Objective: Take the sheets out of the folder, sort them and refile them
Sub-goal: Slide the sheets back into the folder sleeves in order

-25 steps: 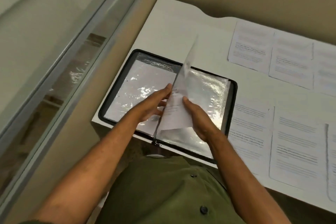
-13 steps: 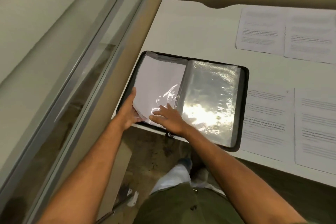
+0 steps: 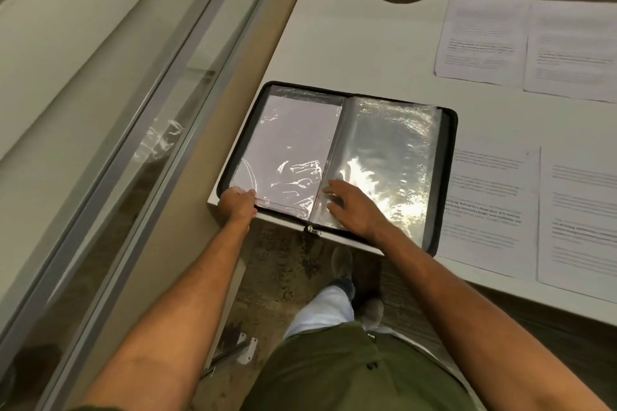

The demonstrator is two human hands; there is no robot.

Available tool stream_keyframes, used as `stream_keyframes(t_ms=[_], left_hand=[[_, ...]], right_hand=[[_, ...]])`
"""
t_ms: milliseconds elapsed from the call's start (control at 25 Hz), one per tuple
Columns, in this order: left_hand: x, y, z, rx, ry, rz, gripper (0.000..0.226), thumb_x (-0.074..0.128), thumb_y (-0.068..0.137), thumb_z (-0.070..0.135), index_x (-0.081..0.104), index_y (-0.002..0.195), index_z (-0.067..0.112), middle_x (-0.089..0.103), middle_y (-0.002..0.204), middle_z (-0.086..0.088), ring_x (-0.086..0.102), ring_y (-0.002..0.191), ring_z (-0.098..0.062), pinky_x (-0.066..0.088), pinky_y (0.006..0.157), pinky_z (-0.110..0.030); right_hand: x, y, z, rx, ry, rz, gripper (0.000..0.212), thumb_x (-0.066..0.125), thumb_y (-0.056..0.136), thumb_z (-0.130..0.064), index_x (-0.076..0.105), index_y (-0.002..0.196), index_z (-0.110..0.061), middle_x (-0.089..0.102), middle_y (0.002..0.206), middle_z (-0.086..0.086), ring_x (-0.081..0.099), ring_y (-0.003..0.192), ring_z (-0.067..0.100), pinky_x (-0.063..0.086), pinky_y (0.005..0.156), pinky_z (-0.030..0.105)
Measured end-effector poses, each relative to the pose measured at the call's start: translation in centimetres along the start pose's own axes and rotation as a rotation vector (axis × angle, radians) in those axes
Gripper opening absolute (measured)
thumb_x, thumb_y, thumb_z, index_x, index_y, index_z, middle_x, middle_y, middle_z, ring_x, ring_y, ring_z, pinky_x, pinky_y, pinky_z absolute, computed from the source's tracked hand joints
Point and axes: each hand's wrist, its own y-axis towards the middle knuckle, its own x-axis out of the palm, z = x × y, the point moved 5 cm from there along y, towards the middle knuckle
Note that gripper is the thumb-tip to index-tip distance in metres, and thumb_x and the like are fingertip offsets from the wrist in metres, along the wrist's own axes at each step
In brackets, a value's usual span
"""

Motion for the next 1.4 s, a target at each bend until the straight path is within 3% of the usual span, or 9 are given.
stream_keyframes(t_ms=[80, 160, 320, 480, 600, 840, 1080, 1240, 1400], left_hand=[[-0.1, -1.2, 1.0, 0.075, 0.161, 0.078, 0.021, 0.072, 0.091, 0.016, 0.063, 0.104, 0.002, 0.070, 0.114, -0.021, 0.070, 0.096, -0.038, 0.057, 0.087, -0.042], [0.2, -2.9, 1.7, 0.131, 0.275, 0.173, 0.059, 0.076, 0.086, 0.014, 0.047, 0.137, 0.006, 0.052, 0.140, -0.020, 0.054, 0.123, -0.041, 0.046, 0.097, -0.045], [2.9, -4.7, 3.1, 0.376, 0.563, 0.215, 0.078, 0.075, 0.083, 0.017, 0.035, 0.150, 0.020, 0.030, 0.158, -0.010, 0.028, 0.143, -0.032, 0.026, 0.113, -0.049], [9.1, -7.7, 5.9, 0.813, 0.695, -0.152, 0.041, 0.064, 0.095, 0.021, 0.056, 0.135, 0.025, 0.047, 0.149, -0.004, 0.042, 0.139, -0.029, 0.028, 0.114, -0.048], [12.8, -10.1, 9.0, 1.041, 0.684, -0.250, 0.027, 0.064, 0.094, 0.018, 0.065, 0.120, 0.024, 0.056, 0.135, -0.002, 0.054, 0.125, -0.031, 0.043, 0.102, -0.047], [18.3, -8.9, 13.8, 1.115, 0.615, -0.418, 0.040, 0.069, 0.093, 0.024, 0.063, 0.132, 0.021, 0.049, 0.150, -0.006, 0.044, 0.138, -0.031, 0.033, 0.112, -0.050], [23.0, -6.0, 21.5, 1.176, 0.609, -0.495, 0.040, 0.065, 0.094, 0.031, 0.063, 0.133, 0.023, 0.050, 0.152, -0.006, 0.044, 0.141, -0.030, 0.033, 0.113, -0.047], [26.1, -4.8, 27.1, 1.139, 0.534, -0.555, 0.041, 0.066, 0.096, 0.027, 0.061, 0.137, 0.023, 0.047, 0.153, -0.004, 0.042, 0.141, -0.028, 0.031, 0.115, -0.047], [29.8, -3.8, 32.1, 1.085, 0.471, -0.629, 0.043, 0.063, 0.098, 0.027, 0.057, 0.140, 0.023, 0.045, 0.153, -0.001, 0.039, 0.142, -0.026, 0.031, 0.115, -0.045]], right_hand=[[-0.9, -1.0, 1.0, 0.011, 0.037, 0.029, 0.049, 0.062, 0.101, -0.019, 0.054, 0.149, -0.013, 0.046, 0.160, 0.002, 0.044, 0.147, 0.018, 0.038, 0.121, 0.046], [-1.8, -2.0, 2.3, 0.033, 0.047, 0.088, 0.049, 0.062, 0.101, -0.018, 0.054, 0.148, -0.013, 0.046, 0.160, 0.000, 0.039, 0.151, 0.016, 0.034, 0.124, 0.045], [-4.1, -4.2, 4.3, 0.083, 0.066, 0.200, 0.050, 0.061, 0.101, -0.015, 0.052, 0.149, -0.013, 0.051, 0.156, -0.001, 0.046, 0.145, 0.012, 0.037, 0.122, 0.045], [-6.5, -5.3, 5.5, 0.140, -0.005, 0.340, 0.043, 0.061, 0.100, -0.017, 0.059, 0.143, -0.015, 0.050, 0.156, 0.003, 0.040, 0.147, 0.015, 0.034, 0.123, 0.045], [-8.7, -5.5, 5.8, 0.212, -0.031, 0.413, 0.041, 0.062, 0.100, -0.016, 0.062, 0.141, -0.015, 0.045, 0.160, 0.007, 0.036, 0.151, 0.023, 0.030, 0.125, 0.043], [-12.9, -3.6, 7.5, 0.260, 0.060, 0.479, 0.041, 0.059, 0.097, -0.026, 0.063, 0.138, -0.020, 0.056, 0.149, 0.002, 0.053, 0.139, 0.018, 0.044, 0.115, 0.049], [-19.0, -1.1, 8.3, 0.348, 0.075, 0.591, 0.043, 0.061, 0.098, -0.020, 0.061, 0.140, -0.013, 0.052, 0.154, 0.011, 0.049, 0.142, 0.025, 0.041, 0.117, 0.047], [-23.7, 0.7, 9.1, 0.407, 0.067, 0.683, 0.036, 0.059, 0.102, -0.011, 0.061, 0.138, -0.008, 0.051, 0.153, 0.012, 0.042, 0.145, 0.025, 0.028, 0.114, 0.022], [-27.1, 3.4, 11.8, 0.432, 0.025, 0.751, 0.045, 0.059, 0.106, -0.025, 0.053, 0.149, -0.015, 0.041, 0.163, 0.007, 0.034, 0.151, 0.021, 0.020, 0.116, 0.020]])
